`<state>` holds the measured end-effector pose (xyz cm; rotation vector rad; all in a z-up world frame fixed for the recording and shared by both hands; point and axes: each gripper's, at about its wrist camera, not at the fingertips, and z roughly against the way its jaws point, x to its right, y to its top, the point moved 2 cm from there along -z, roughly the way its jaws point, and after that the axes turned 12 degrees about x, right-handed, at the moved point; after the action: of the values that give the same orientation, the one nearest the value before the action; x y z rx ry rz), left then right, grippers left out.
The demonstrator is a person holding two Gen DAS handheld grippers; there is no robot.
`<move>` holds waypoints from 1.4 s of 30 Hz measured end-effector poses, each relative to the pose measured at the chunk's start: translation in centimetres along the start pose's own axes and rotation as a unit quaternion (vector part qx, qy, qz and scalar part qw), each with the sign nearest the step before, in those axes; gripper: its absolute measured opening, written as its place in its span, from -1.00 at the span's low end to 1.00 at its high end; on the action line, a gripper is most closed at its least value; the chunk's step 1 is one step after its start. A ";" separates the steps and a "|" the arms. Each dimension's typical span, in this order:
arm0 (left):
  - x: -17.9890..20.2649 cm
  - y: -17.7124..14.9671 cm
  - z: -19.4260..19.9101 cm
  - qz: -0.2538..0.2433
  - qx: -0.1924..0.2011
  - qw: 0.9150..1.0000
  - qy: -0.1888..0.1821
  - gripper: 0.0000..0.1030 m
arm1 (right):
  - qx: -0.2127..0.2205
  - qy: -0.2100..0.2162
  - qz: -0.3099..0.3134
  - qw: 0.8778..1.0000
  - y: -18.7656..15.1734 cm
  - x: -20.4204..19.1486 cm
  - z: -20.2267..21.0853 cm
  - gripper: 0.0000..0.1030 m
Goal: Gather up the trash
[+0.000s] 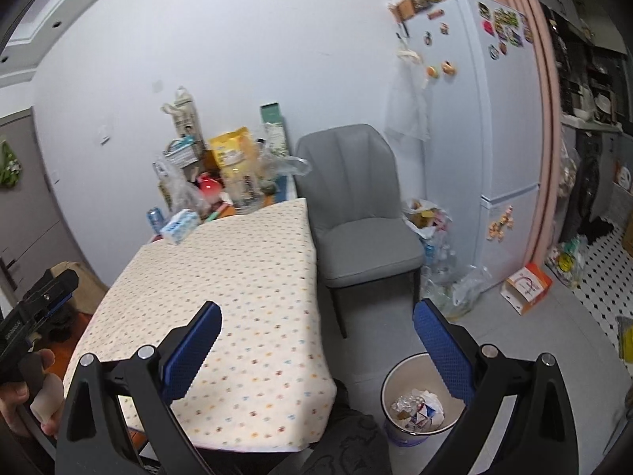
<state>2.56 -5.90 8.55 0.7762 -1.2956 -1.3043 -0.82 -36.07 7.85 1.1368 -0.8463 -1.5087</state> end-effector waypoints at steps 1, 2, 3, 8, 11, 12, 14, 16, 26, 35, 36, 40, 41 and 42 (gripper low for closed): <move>-0.3 0.2 0.6 -0.003 0.002 1.000 0.002 0.89 | 0.001 0.005 0.002 1.000 0.1 -0.4 0.4 0.85; -0.4 0.4 1.2 -0.006 0.004 1.000 0.005 0.89 | 0.003 0.009 0.003 1.000 0.2 -0.7 0.8 0.85; -0.6 0.6 1.7 -0.010 0.005 1.000 0.008 0.89 | 0.005 0.013 0.006 1.000 0.4 -1.1 1.1 0.85; -1.2 1.3 3.7 -0.021 0.010 1.000 0.019 0.89 | 0.010 0.022 0.013 1.000 0.5 -2.3 2.4 0.85; -1.7 1.5 4.5 -0.023 0.011 0.999 0.035 0.89 | 0.011 0.024 0.016 1.000 0.5 -2.9 3.0 0.85; -2.0 1.5 4.7 -0.023 0.012 0.999 0.039 0.89 | 0.012 0.025 0.019 0.999 0.4 -3.1 3.1 0.85; -2.0 1.6 5.1 -0.024 0.013 0.999 0.044 0.89 | 0.009 0.028 0.026 0.999 0.3 -3.4 3.1 0.85; -2.2 1.7 5.4 -0.025 0.016 0.998 0.049 0.89 | 0.007 0.029 0.030 0.999 -0.1 -3.5 3.0 0.85; -2.6 1.1 4.7 -0.022 0.012 0.998 0.055 0.89 | -0.001 0.035 0.026 0.999 -0.7 -3.5 1.9 0.85; -2.2 0.9 4.3 -0.026 0.010 0.998 0.054 0.89 | -0.004 0.037 0.021 0.999 -1.0 -3.2 1.4 0.85; -2.1 0.8 4.2 -0.028 0.009 0.998 0.055 0.89 | -0.004 0.037 0.020 0.999 -1.0 -3.1 1.4 0.85; -1.9 0.8 4.2 -0.031 0.008 0.998 0.053 0.89 | -0.005 0.038 0.017 0.999 -1.2 -2.6 1.3 0.85; -1.8 0.8 4.2 -0.031 0.009 0.998 0.053 0.89 | -0.005 0.038 0.016 0.999 -1.2 -2.5 1.3 0.85; -1.8 0.8 4.2 -0.032 0.009 0.998 0.053 0.89 | -0.005 0.039 0.016 0.999 -1.2 -2.4 1.3 0.85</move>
<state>-0.88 -3.01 9.74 0.8941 -1.2081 -1.2854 -2.32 -33.49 7.67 1.1611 -0.7993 -1.4327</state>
